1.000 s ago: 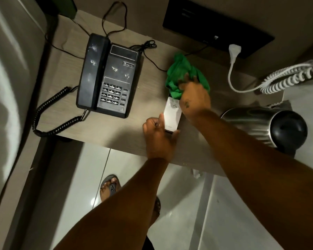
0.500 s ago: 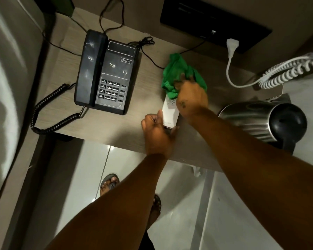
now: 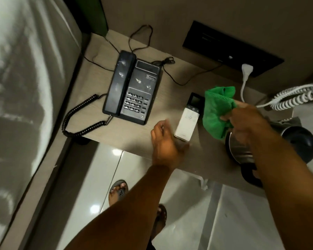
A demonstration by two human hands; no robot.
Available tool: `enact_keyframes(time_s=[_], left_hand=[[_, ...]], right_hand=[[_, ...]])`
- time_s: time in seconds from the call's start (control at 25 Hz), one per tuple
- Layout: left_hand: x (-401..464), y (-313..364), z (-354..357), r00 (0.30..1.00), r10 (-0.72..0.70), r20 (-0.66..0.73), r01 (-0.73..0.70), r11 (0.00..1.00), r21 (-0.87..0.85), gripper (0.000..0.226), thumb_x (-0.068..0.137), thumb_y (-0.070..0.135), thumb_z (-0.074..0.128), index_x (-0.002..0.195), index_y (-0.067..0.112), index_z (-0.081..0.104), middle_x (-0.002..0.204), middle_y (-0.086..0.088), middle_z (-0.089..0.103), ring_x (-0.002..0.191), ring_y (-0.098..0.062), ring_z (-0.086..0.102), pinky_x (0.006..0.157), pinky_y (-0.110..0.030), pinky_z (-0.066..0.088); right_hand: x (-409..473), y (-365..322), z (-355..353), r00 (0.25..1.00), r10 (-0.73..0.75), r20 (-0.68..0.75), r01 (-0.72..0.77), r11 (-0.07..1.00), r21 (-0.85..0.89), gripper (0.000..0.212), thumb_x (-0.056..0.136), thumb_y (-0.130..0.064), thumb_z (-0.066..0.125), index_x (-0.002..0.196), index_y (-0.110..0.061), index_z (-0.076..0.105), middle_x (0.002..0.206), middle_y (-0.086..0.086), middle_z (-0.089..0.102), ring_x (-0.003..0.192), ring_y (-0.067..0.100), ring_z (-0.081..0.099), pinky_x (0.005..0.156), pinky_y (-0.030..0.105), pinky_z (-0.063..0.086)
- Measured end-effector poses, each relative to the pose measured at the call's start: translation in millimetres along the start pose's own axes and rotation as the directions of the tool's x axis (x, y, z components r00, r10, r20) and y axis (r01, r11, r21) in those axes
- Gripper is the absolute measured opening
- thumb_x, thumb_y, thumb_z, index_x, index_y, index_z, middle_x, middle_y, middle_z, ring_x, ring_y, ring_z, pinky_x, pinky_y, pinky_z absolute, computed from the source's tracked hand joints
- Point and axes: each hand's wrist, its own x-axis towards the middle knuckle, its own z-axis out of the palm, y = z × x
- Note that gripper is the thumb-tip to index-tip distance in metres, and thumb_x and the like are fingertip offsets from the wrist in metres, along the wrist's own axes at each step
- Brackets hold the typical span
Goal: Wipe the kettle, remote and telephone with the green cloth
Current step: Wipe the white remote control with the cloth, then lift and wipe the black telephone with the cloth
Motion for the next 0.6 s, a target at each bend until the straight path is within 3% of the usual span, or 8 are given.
enact_keyframes(time_s=[0.16,0.24,0.28,0.36,0.4,0.48,0.52,0.6], left_hand=[[2.1,-32.4,-67.4,0.953,-0.03,-0.301,0.055,0.996,0.075,0.119,0.073,0.066,0.078,0.158,0.017,0.011,0.161,-0.009,0.018,0.148,-0.036,0.02,0.12,-0.054,0.022],[16.8,-45.4,-90.9,0.929,-0.063,-0.364,0.123,0.982,0.142,0.138,0.063,0.074,0.08,0.159,0.008,0.006,0.164,-0.019,0.015,0.151,-0.04,0.016,0.123,-0.052,0.012],[26.2,-48.4,-97.7,0.927,-0.08,-0.366,0.151,0.974,0.17,0.145,0.059,0.076,0.081,0.159,0.004,0.004,0.165,-0.023,0.014,0.153,-0.041,0.014,0.124,-0.051,0.008],[43.2,-51.7,-102.3,0.93,-0.108,-0.351,0.183,0.965,0.186,0.154,0.052,0.077,0.083,0.158,-0.002,0.003,0.166,-0.025,0.013,0.154,-0.042,0.011,0.126,-0.051,0.006],[48.8,-54.1,-102.0,0.931,-0.12,-0.344,0.19,0.966,0.176,0.157,0.049,0.077,0.084,0.157,-0.003,0.003,0.166,-0.025,0.013,0.155,-0.041,0.011,0.127,-0.052,0.007],[53.4,-58.0,-98.3,0.931,-0.137,-0.339,0.194,0.971,0.139,0.159,0.048,0.078,0.082,0.157,-0.004,0.003,0.166,-0.025,0.014,0.155,-0.041,0.013,0.128,-0.053,0.011],[54.4,-60.9,-96.9,0.927,-0.143,-0.347,0.197,0.973,0.123,0.158,0.047,0.08,0.08,0.157,-0.004,0.004,0.165,-0.025,0.016,0.154,-0.041,0.015,0.127,-0.053,0.013],[55.0,-67.1,-94.6,0.918,-0.146,-0.37,0.203,0.972,0.119,0.155,0.048,0.084,0.074,0.156,-0.004,0.008,0.163,-0.025,0.022,0.152,-0.04,0.021,0.126,-0.053,0.016]], right_hand=[[1.4,-28.0,50.0,0.996,-0.041,0.081,0.045,0.998,-0.052,0.052,0.079,0.018,0.049,0.118,-0.012,0.064,0.109,0.014,0.068,0.092,0.027,0.066,0.077,0.042,0.057],[7.0,-38.5,93.8,0.967,-0.251,0.04,0.254,0.957,-0.142,0.039,0.077,0.006,0.055,0.111,-0.009,0.067,0.103,0.02,0.069,0.094,0.036,0.066,0.087,0.052,0.056],[8.2,-42.6,116.3,0.919,-0.393,0.018,0.382,0.882,-0.274,0.037,0.075,0.0,0.058,0.111,-0.009,0.067,0.106,0.022,0.068,0.1,0.038,0.064,0.092,0.05,0.053],[7.0,-42.6,156.9,0.8,-0.591,0.103,0.52,0.597,-0.611,0.044,0.078,-0.005,0.059,0.121,-0.014,0.061,0.121,0.022,0.063,0.115,0.039,0.057,0.097,0.041,0.048],[5.9,-39.1,175.1,0.762,-0.593,0.259,0.557,0.396,-0.73,0.049,0.081,-0.006,0.058,0.129,-0.017,0.054,0.133,0.021,0.055,0.126,0.038,0.049,0.101,0.041,0.044],[6.8,-23.4,198.2,0.716,-0.468,0.518,0.602,0.038,-0.798,0.059,0.087,-0.02,0.056,0.142,-0.016,0.035,0.155,0.021,0.026,0.144,0.04,0.019,0.115,0.048,0.029],[9.2,-17.0,202.9,0.707,-0.444,0.55,0.599,-0.035,-0.8,0.06,0.089,-0.03,0.054,0.144,-0.016,0.032,0.158,0.02,0.017,0.145,0.041,0.011,0.117,0.051,0.024],[15.2,-15.1,199.7,0.666,-0.532,0.523,0.605,-0.026,-0.796,0.05,0.091,-0.039,0.051,0.137,-0.02,0.045,0.155,0.017,0.026,0.141,0.04,0.02,0.111,0.052,0.032]])
